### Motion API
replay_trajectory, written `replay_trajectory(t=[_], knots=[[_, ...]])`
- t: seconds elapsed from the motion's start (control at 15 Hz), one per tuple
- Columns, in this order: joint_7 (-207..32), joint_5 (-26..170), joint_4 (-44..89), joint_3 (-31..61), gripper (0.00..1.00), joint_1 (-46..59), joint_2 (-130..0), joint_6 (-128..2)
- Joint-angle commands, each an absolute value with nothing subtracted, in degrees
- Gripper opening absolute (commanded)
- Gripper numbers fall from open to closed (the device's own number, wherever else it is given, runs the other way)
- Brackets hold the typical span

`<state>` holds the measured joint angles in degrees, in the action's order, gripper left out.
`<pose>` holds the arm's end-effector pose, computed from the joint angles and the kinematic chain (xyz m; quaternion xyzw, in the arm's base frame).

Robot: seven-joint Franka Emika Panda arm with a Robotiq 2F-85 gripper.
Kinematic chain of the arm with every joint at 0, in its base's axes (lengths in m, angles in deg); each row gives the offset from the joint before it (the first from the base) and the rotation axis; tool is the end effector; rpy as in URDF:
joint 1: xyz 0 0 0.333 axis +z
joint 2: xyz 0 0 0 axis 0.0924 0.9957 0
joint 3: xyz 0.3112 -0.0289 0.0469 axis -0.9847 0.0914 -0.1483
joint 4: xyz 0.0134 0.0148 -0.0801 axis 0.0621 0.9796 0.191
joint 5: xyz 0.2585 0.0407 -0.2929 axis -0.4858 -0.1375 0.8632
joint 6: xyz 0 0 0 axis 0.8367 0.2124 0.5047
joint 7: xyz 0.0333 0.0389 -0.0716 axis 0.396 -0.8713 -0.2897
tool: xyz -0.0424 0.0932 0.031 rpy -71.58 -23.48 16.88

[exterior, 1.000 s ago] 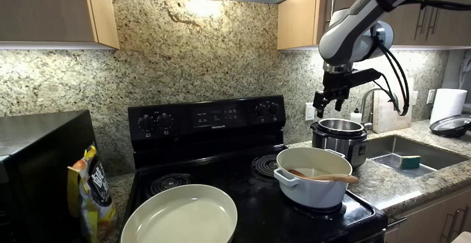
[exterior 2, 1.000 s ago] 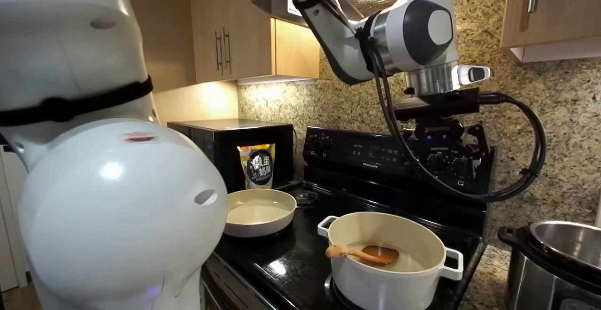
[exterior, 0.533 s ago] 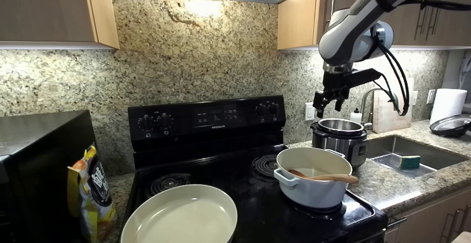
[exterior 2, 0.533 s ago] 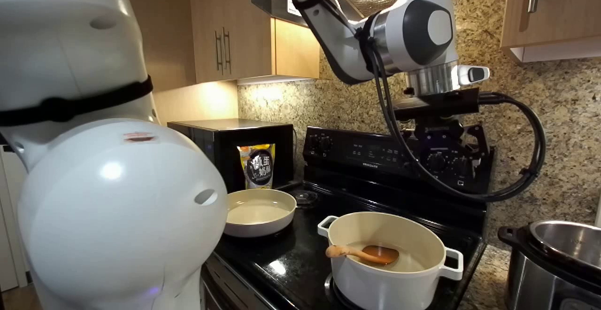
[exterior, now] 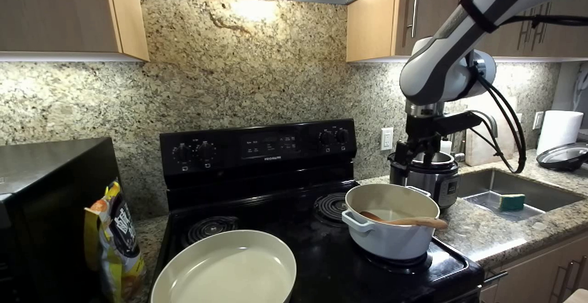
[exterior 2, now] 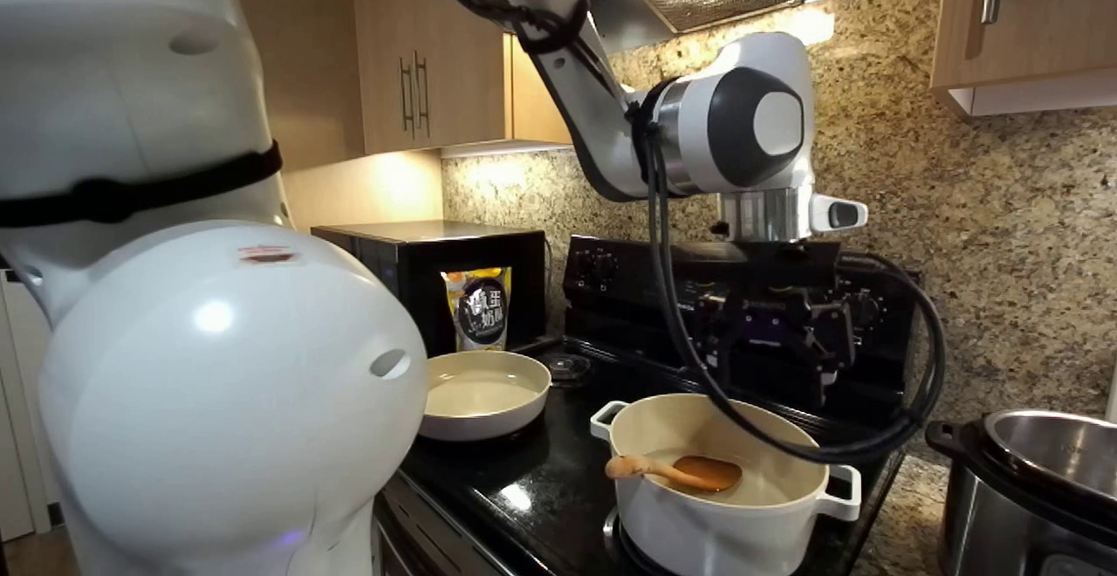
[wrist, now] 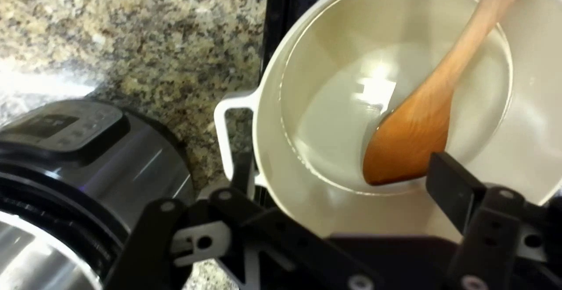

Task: Use the wooden spatula to stir the water in the pot.

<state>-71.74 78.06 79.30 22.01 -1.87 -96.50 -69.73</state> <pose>0.4083 -0.1310 0.3507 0.9981 -0.0014 0.0460 0.0406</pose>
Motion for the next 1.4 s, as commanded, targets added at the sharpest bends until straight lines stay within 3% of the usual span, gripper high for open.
replay_trajectory(t=[0.0, 0.53, 1.33], knots=[[-68.3, 70.56, 84.37, 23.6, 1.0, -0.93, -98.13, -72.45], [-62.39, 56.53, 78.34, 23.95, 1.0, 3.52, -91.81, -68.28], [-67.41, 65.84, 80.26, 20.76, 1.0, 0.71, -88.08, -57.51]])
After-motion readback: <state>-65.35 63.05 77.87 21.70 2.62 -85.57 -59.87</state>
